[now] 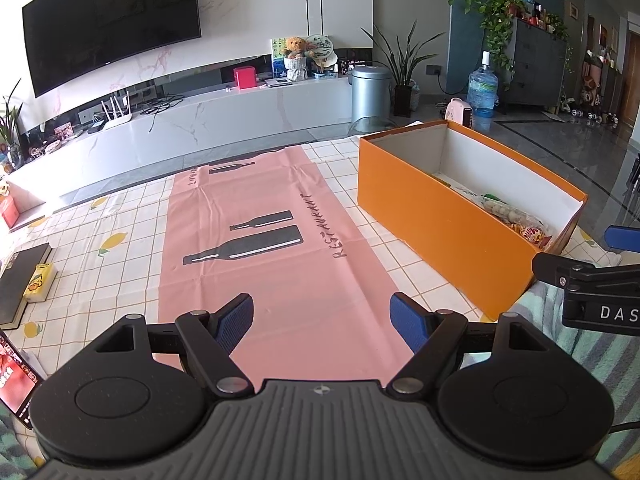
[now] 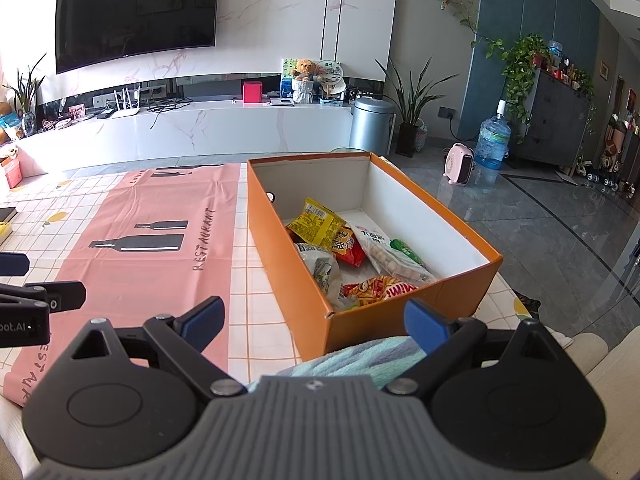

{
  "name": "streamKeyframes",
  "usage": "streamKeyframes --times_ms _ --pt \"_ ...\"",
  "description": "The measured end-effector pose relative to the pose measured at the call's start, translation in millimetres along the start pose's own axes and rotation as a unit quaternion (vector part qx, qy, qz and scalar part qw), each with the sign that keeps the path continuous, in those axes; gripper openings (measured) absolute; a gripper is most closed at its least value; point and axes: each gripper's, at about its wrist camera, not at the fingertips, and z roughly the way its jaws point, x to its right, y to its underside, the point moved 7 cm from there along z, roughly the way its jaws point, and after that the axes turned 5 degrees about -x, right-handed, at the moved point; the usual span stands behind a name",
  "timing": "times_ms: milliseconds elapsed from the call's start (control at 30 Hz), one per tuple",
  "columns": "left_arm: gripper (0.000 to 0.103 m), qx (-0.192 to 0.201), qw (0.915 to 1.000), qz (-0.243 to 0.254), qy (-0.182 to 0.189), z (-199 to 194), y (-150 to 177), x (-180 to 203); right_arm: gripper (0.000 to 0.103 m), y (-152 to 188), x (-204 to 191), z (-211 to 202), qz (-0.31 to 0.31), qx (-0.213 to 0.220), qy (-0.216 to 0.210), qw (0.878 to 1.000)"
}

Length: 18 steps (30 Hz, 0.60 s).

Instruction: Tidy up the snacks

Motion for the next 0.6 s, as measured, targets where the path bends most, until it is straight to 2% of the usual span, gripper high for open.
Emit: streamKeyframes --times_ms 600 --pt "0.091 0.003 0.9999 0.010 -0.003 -3.4 -0.8 2.8 0.094 0.1 -0.4 0.2 0.000 0.001 0.000 1.000"
